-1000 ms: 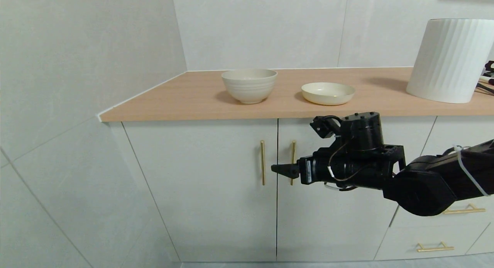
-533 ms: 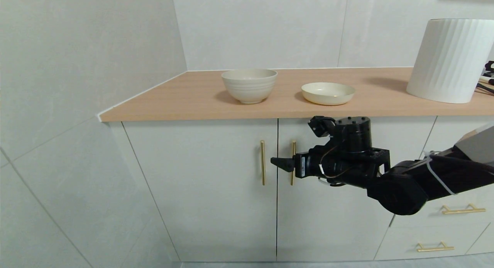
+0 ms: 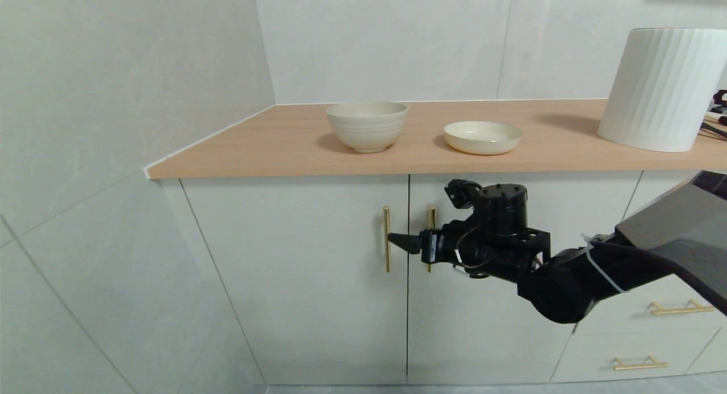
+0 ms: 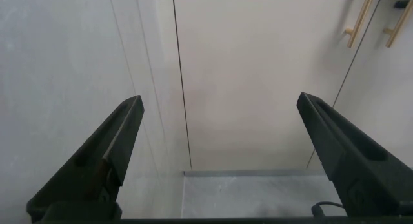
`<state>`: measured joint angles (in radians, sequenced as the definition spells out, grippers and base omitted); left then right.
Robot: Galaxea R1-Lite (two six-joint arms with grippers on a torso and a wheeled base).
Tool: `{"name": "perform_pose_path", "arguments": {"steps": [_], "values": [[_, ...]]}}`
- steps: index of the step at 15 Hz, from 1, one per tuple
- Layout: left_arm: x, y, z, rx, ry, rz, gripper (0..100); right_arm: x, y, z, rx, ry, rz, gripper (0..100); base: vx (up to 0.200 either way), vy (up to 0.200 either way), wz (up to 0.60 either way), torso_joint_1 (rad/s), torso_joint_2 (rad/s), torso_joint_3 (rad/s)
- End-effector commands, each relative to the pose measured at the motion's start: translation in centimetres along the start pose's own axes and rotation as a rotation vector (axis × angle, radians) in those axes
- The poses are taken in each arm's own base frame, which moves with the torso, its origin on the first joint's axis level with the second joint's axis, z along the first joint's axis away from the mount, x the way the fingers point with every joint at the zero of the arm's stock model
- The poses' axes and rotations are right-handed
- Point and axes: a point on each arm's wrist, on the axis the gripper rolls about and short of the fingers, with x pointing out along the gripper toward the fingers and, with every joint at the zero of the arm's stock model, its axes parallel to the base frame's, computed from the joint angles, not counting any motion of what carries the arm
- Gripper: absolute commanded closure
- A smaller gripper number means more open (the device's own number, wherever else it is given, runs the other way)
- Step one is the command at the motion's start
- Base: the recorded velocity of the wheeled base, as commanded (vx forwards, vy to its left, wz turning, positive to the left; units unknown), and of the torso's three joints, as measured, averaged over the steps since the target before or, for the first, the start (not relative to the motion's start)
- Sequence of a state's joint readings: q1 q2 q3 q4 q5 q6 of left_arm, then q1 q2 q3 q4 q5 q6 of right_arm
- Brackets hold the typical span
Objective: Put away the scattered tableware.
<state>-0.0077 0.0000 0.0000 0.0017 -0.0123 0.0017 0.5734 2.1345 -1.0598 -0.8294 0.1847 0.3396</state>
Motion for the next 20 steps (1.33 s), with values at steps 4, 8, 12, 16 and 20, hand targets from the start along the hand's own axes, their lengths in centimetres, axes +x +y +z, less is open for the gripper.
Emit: {"name": "perform_pose_path", "arguments": {"steps": [4,8,12,16,20], "values": [[0.0,0.0,0.0,0.000,0.000,0.000,0,0.3,0.8,-1.1,0.055,0.044,0.056,0,0.000,0.000,0.00,0.000,0.00,0.000],[0.0,0.0,0.0,0.000,0.000,0.000,0,-2.3,1.4,-1.5,0.069,0.074,0.194,0,0.000,0.000,0.00,0.000,0.00,0.000],[0.0,0.0,0.0,0.000,0.000,0.000,0,-5.8,1.8,-2.7,0.052,0.086,0.315,0,0.000,0.000,0.00,0.000,0.00,0.000],[0.0,0.0,0.0,0.001,0.000,0.000,0,-9.2,2.4,-3.4,0.056,0.132,0.391,0,0.000,0.000,0.00,0.000,0.00,0.000],[0.0,0.0,0.0,0.000,0.000,0.000,0,-11.9,2.4,-5.1,0.079,0.223,0.460,0,0.000,0.000,0.00,0.000,0.00,0.000]]}}
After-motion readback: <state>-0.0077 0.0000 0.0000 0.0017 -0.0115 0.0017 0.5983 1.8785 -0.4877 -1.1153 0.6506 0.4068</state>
